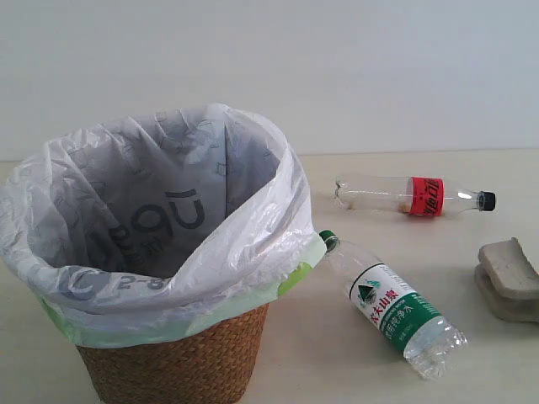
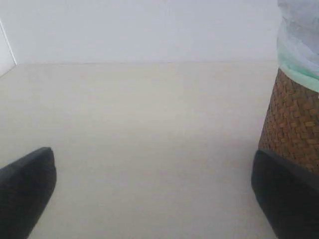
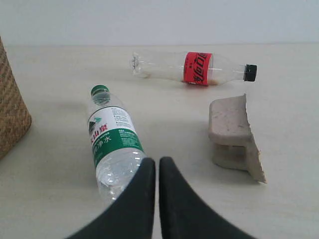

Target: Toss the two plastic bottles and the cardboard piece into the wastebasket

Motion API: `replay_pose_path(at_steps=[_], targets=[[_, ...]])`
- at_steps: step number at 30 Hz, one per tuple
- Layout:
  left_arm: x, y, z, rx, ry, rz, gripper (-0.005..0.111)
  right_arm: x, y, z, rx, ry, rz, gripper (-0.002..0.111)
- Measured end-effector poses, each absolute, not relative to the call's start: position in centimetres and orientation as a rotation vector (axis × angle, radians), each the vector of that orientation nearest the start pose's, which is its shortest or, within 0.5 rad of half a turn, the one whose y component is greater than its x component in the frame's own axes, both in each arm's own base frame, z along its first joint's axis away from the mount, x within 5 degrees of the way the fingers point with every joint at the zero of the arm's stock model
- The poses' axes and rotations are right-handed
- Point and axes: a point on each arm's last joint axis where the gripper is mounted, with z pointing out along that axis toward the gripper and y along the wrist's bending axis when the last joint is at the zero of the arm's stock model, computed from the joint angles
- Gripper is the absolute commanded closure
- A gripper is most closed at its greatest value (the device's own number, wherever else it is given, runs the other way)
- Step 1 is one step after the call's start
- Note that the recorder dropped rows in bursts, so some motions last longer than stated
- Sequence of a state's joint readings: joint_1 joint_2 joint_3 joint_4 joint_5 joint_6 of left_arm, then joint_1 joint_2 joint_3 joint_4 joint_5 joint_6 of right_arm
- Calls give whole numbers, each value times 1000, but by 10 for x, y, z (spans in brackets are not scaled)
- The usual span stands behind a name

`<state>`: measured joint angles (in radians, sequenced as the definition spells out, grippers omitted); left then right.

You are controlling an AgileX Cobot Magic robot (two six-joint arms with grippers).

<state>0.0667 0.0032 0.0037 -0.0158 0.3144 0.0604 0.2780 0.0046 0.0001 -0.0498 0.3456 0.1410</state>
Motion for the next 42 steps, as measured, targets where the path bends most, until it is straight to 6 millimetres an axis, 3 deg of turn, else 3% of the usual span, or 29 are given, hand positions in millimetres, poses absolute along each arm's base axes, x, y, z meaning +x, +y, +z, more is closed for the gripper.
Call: replay_pose_path(at_steps=[18,30,42], targets=[[54,3,183,-16,1805,75,-1,52,13,182,-147,1835,255,108],[54,3,183,-16,1805,75,-1,50,22,183,409,1849,813,108],[54,3,183,-16,1805,75,-1,51,22,188,466,1793,883,108]])
